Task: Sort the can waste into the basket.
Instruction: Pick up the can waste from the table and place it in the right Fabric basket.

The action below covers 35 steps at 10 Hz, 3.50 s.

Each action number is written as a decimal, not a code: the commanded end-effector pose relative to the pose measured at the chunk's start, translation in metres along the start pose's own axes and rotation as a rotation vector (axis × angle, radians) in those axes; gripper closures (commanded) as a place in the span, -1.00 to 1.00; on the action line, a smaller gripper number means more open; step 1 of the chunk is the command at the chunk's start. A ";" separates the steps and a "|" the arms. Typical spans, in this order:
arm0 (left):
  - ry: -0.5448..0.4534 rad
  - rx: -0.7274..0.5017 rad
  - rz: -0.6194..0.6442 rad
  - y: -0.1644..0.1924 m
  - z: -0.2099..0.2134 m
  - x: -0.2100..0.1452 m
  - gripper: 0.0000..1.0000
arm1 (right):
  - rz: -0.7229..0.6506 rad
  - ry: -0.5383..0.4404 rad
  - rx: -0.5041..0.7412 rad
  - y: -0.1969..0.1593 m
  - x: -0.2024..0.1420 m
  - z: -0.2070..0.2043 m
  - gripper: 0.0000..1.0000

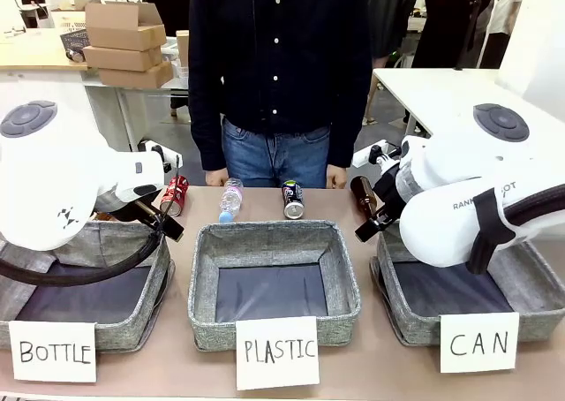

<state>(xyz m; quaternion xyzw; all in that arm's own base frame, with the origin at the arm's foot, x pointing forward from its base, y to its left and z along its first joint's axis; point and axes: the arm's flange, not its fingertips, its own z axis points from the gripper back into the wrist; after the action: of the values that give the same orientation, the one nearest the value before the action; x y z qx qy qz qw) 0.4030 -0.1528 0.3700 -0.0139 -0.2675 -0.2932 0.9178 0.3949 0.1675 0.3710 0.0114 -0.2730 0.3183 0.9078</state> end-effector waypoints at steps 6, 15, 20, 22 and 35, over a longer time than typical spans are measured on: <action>-0.056 -0.088 0.148 -0.071 0.203 0.012 -1.00 | -0.115 -0.076 0.096 0.007 -0.042 0.180 -1.00; -0.382 -1.138 0.498 0.034 0.239 -0.053 -1.00 | -0.827 -0.259 1.316 -0.109 -0.095 0.199 -1.00; -0.481 -1.184 0.556 0.084 0.257 -0.030 -1.00 | -0.800 -0.328 1.284 -0.140 -0.126 0.205 -1.00; -0.481 -1.184 0.556 0.084 0.257 -0.030 -1.00 | -0.800 -0.328 1.284 -0.140 -0.126 0.205 -1.00; -0.481 -1.184 0.556 0.084 0.257 -0.030 -1.00 | -0.761 0.171 0.667 -0.059 0.070 0.120 -1.00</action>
<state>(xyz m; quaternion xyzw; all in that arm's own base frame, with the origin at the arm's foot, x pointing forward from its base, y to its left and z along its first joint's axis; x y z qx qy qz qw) 0.3033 -0.0186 0.5846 -0.6370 -0.2346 -0.1231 0.7239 0.3889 0.1401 0.5263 0.4263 -0.1006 0.0514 0.8975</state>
